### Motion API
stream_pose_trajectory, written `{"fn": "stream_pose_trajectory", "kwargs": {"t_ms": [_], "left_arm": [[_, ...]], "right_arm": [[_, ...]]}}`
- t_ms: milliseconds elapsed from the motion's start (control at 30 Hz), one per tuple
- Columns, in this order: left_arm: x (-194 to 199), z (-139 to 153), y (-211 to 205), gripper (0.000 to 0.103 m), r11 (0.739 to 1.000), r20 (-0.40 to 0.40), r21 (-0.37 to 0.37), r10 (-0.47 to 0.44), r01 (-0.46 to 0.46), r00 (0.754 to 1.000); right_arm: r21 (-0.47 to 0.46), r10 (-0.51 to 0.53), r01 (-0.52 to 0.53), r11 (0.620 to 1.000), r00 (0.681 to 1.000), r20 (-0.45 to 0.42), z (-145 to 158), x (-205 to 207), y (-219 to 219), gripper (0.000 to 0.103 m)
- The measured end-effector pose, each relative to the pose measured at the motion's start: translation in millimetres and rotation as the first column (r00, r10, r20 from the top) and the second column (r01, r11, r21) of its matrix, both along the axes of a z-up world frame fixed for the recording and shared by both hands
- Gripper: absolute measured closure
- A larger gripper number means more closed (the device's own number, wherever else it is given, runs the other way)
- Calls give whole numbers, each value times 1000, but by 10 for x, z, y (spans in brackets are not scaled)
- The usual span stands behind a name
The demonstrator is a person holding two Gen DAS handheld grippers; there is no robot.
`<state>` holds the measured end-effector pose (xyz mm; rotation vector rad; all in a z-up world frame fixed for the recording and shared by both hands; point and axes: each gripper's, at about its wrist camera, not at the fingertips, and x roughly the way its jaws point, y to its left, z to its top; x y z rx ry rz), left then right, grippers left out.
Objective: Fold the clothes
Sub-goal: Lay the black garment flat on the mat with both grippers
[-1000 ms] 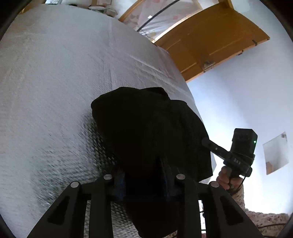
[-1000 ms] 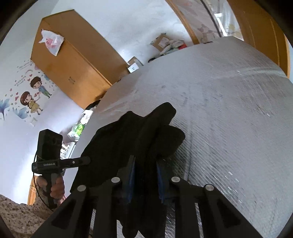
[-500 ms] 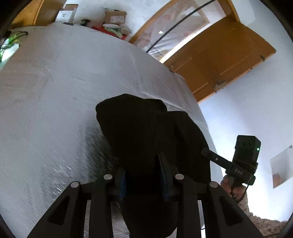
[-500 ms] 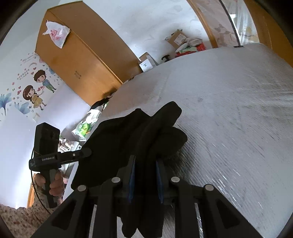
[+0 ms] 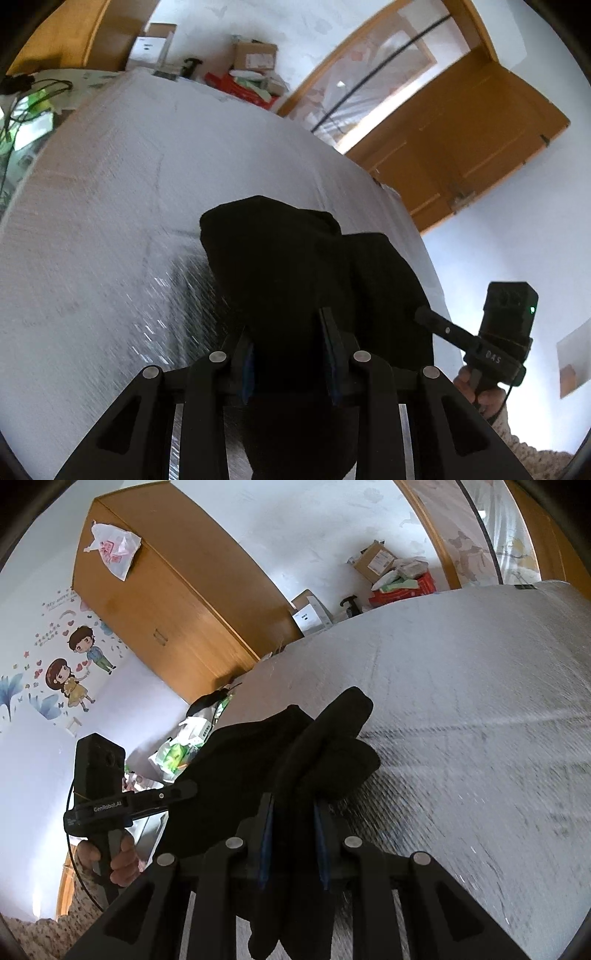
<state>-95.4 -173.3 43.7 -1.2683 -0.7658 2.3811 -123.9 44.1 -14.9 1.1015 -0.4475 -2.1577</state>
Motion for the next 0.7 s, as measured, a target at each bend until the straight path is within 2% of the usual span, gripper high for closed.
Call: {"fn": "stream_pose_trajectory", "kwargs": {"t_ms": [167,333,467,700], "left_arm": [[-184,24,-156,73,999,-22,-23,33,-33,999],[-308,-38,-368,73,996,-21,-28,79,-79,997],[-343,-165,-482,73,995,1,-24,101,-101,995],[-293,-317,-649,64,993,31,3,117,-117,993]], "right_arm": [[-4,8,-8,1000,1000,-30,-7,-176,-263,83],[-26,-14,14,1000,1000,-10,-142,-340,-319,83],[27,-29,30,999,999,-12,-227,-391,-309,82],[123,-70,69,990,998,4,-420,-406,-299,78]]}}
